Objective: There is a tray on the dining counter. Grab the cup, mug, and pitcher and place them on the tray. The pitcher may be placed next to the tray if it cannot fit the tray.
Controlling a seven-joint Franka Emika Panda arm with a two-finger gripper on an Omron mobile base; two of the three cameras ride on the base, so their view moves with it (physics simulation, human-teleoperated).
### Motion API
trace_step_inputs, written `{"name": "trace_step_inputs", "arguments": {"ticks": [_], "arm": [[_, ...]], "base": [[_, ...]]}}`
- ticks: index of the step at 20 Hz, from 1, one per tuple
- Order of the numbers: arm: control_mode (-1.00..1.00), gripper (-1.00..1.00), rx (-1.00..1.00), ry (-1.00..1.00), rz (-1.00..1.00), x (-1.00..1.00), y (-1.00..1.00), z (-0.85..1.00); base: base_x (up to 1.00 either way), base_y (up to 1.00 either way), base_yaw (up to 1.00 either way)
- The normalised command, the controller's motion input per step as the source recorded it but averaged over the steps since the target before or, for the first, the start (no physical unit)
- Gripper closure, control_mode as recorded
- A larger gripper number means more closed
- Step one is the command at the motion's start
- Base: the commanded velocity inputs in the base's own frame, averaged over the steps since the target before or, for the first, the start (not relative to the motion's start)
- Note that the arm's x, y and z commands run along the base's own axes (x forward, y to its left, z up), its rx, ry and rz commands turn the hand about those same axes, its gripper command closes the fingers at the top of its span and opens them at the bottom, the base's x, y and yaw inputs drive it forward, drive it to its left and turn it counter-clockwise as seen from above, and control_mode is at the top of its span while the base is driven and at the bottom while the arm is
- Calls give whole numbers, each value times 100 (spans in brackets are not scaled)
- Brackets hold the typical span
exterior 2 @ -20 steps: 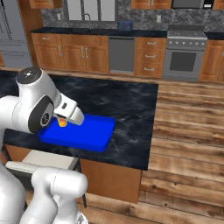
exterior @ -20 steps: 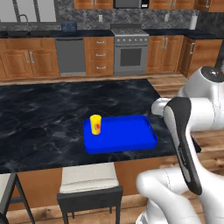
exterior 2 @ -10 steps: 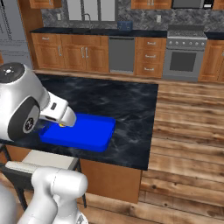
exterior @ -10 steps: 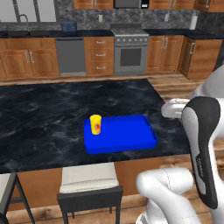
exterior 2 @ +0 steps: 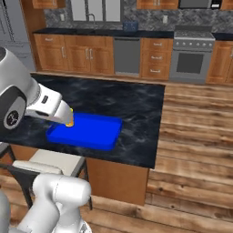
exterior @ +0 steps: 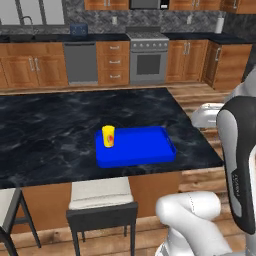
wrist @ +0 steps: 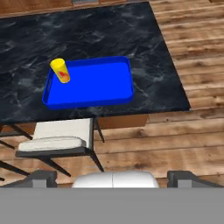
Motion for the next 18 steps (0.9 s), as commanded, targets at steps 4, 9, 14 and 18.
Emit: {"name": "trace_step_inputs", "arguments": {"ticks": [4, 9, 14, 18], "arm": [[100, -100, 0, 0, 0, 0, 0, 0], [100, -100, 0, 0, 0, 0, 0, 0], [100, -100, 0, 0, 0, 0, 0, 0], [100, -100, 0, 0, 0, 0, 0, 0]], "base": [[-100, 28, -6], [-86, 100, -1], [-5, 100, 2], [0, 100, 2]]}}
